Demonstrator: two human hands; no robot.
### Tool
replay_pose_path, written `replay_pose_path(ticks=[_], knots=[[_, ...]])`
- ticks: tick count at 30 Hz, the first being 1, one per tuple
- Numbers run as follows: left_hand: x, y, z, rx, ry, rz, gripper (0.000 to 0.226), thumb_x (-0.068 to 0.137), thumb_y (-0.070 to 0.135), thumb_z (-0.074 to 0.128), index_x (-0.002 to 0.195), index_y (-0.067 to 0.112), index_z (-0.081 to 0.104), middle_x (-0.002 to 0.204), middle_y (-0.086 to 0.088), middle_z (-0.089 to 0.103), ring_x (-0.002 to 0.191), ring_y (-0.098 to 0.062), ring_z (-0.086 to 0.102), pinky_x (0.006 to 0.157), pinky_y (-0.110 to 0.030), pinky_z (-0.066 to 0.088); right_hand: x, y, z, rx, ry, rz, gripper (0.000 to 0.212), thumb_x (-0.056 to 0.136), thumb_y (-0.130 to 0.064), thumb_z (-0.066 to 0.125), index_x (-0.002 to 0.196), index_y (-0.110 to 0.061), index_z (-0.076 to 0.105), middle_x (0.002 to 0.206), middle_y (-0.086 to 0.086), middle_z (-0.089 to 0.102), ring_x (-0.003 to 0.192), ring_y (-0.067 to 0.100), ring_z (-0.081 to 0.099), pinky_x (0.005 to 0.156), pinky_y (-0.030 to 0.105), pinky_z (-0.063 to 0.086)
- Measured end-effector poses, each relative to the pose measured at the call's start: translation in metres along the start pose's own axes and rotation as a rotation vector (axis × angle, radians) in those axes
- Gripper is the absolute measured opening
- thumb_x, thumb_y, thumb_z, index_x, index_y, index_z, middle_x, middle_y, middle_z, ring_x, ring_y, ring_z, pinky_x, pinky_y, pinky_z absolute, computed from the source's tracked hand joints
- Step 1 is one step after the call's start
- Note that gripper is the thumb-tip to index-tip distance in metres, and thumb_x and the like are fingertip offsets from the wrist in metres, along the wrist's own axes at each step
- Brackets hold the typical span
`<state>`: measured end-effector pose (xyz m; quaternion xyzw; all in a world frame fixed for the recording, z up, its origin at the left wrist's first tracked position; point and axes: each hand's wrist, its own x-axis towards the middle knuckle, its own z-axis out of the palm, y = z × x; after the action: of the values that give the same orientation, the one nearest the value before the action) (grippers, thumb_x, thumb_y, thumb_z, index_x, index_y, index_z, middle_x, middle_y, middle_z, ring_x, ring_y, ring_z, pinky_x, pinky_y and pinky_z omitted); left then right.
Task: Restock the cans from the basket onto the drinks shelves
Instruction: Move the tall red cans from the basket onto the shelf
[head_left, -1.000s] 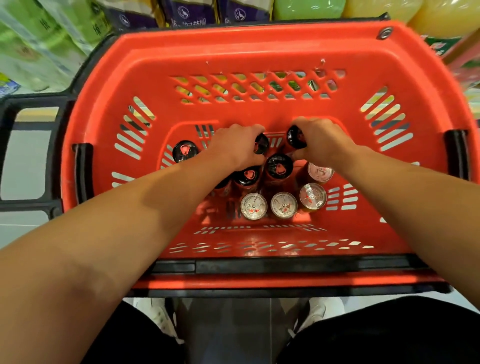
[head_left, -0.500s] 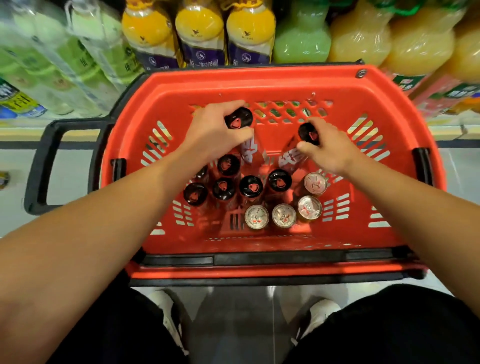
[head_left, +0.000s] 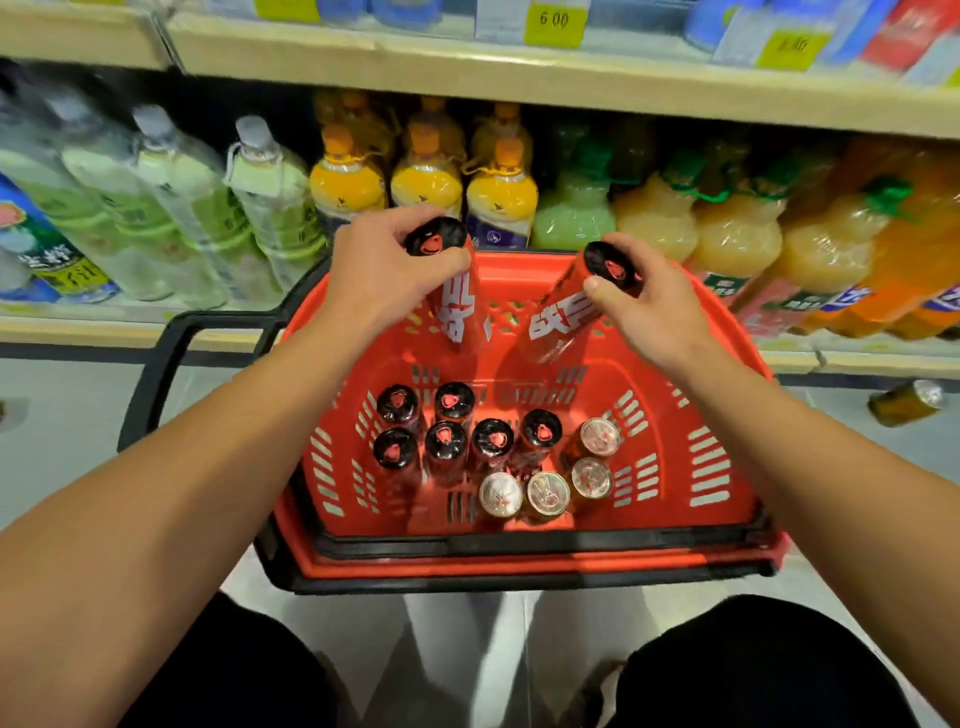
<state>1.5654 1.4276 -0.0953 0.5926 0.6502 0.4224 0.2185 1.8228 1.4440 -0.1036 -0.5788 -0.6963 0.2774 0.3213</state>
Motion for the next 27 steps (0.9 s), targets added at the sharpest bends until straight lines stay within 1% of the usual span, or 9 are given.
replay_pose_path(ticks=[2, 4, 8, 11, 15, 19, 23, 25, 27], knots=[[0.001, 0.010, -0.010, 0.010, -0.005, 0.030, 0.055, 0.061, 0.051, 0.070, 0.111, 0.027, 0.074, 0.093, 0.016, 0.069, 0.093, 0.003, 0.064, 0.086, -0.019, 0.051, 0.003, -0.016, -0.006, -0.016, 0.000, -0.031, 0.050, 0.091, -0.023, 0.064, 0.138, -0.016, 0.049, 0.124, -0.002, 0.058, 0.113, 0.008, 0.053, 0.093, 0.019, 0.038], [0.003, 0.017, -0.022, 0.011, 0.005, 0.035, 0.061, 0.058, 0.052, 0.069, 0.113, 0.027, 0.073, 0.099, 0.011, 0.072, 0.096, 0.000, 0.065, 0.091, -0.026, 0.053, 0.007, -0.034, -0.011, -0.011, 0.000, -0.076, 0.048, 0.091, -0.021, 0.063, 0.137, -0.016, 0.050, 0.127, 0.001, 0.058, 0.115, 0.012, 0.054, 0.097, 0.023, 0.040], [0.017, 0.035, -0.050, 0.018, 0.077, 0.043, 0.069, 0.054, 0.059, 0.067, 0.114, 0.027, 0.073, 0.109, 0.008, 0.073, 0.100, 0.001, 0.064, 0.096, -0.026, 0.050, 0.018, -0.069, -0.025, -0.067, 0.068, -0.167, 0.048, 0.089, -0.021, 0.065, 0.136, -0.016, 0.052, 0.129, 0.003, 0.060, 0.114, 0.013, 0.055, 0.093, 0.017, 0.036], [0.030, 0.056, -0.069, 0.007, 0.137, 0.074, 0.057, 0.059, 0.054, 0.071, 0.109, 0.028, 0.074, 0.101, 0.012, 0.073, 0.095, 0.004, 0.064, 0.092, -0.024, 0.051, 0.030, -0.092, -0.042, -0.086, 0.117, -0.228, 0.048, 0.089, -0.024, 0.064, 0.135, -0.020, 0.053, 0.129, 0.000, 0.061, 0.117, 0.013, 0.055, 0.095, 0.018, 0.037], [0.047, 0.087, -0.087, -0.039, 0.178, 0.098, 0.057, 0.058, 0.053, 0.071, 0.108, 0.026, 0.075, 0.099, 0.012, 0.073, 0.093, 0.001, 0.066, 0.088, -0.024, 0.053, 0.045, -0.119, -0.064, -0.064, 0.178, -0.298, 0.047, 0.088, -0.027, 0.062, 0.133, -0.018, 0.054, 0.118, -0.007, 0.058, 0.109, 0.010, 0.055, 0.096, 0.022, 0.041], [0.064, 0.111, -0.099, -0.039, 0.216, 0.147, 0.042, 0.067, 0.044, 0.073, 0.106, 0.027, 0.075, 0.092, 0.016, 0.069, 0.089, 0.003, 0.064, 0.082, -0.020, 0.053, 0.059, -0.138, -0.079, -0.064, 0.282, -0.358, 0.050, 0.087, -0.030, 0.060, 0.134, -0.019, 0.052, 0.120, -0.008, 0.058, 0.106, 0.004, 0.052, 0.089, 0.008, 0.036], [0.081, 0.128, -0.107, -0.040, 0.252, 0.177, 0.037, 0.072, 0.040, 0.072, 0.106, 0.026, 0.075, 0.095, 0.017, 0.068, 0.085, 0.006, 0.062, 0.075, -0.016, 0.052, 0.077, -0.157, -0.091, -0.031, 0.375, -0.427, 0.051, 0.087, -0.030, 0.058, 0.137, -0.020, 0.049, 0.129, -0.004, 0.057, 0.114, 0.009, 0.054, 0.098, 0.020, 0.042], [0.089, 0.133, -0.109, -0.045, 0.262, 0.169, 0.038, 0.072, 0.040, 0.072, 0.107, 0.026, 0.075, 0.096, 0.014, 0.069, 0.085, 0.004, 0.062, 0.075, -0.017, 0.053, 0.088, -0.165, -0.096, -0.009, 0.410, -0.437, 0.051, 0.089, -0.028, 0.059, 0.138, -0.020, 0.048, 0.131, -0.005, 0.056, 0.116, 0.007, 0.052, 0.098, 0.016, 0.041], [0.096, 0.137, -0.109, -0.044, 0.268, 0.162, 0.040, 0.072, 0.041, 0.073, 0.109, 0.025, 0.075, 0.097, 0.013, 0.069, 0.088, 0.001, 0.063, 0.076, -0.019, 0.053, 0.101, -0.172, -0.100, 0.013, 0.440, -0.442, 0.052, 0.089, -0.027, 0.060, 0.138, -0.018, 0.048, 0.131, -0.005, 0.056, 0.115, 0.005, 0.052, 0.096, 0.008, 0.038]])
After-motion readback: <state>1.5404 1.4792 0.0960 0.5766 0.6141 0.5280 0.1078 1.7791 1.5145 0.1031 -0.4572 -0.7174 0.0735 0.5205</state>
